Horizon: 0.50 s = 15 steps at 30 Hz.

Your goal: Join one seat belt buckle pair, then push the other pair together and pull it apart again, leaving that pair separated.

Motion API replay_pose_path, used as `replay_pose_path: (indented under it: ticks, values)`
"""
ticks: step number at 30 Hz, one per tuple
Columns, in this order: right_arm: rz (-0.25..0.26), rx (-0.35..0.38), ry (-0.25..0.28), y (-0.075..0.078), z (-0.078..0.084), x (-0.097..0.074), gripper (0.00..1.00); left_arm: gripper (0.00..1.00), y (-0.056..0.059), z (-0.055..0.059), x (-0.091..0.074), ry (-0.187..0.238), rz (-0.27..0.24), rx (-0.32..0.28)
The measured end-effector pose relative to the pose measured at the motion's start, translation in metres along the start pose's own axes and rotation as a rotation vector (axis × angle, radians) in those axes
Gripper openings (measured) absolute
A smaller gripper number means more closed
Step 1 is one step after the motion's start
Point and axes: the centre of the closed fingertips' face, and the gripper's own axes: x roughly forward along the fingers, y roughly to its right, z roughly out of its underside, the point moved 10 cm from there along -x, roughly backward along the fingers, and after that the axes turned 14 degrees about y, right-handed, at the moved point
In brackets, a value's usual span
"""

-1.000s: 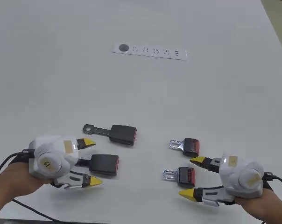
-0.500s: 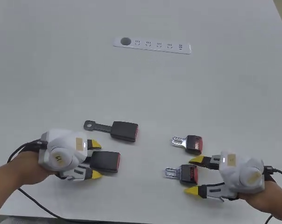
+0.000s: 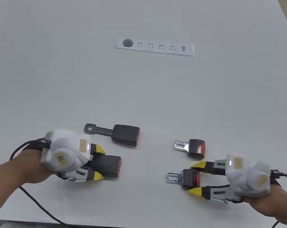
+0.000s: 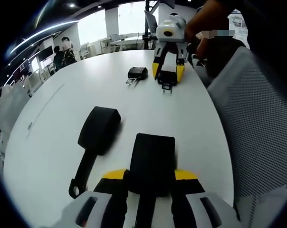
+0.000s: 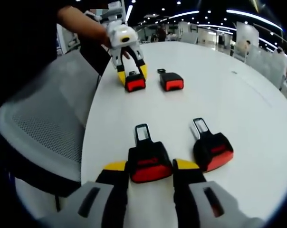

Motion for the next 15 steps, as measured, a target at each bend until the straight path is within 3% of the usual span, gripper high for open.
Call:
replay_pose_path:
  ticks: [15]
  values:
    - [0.025,0.027,0.042,-0.0005,-0.002,0.0081,0.36,0.36,-0.001,0.0016,-0.0014,0.032,0.001,-0.014]
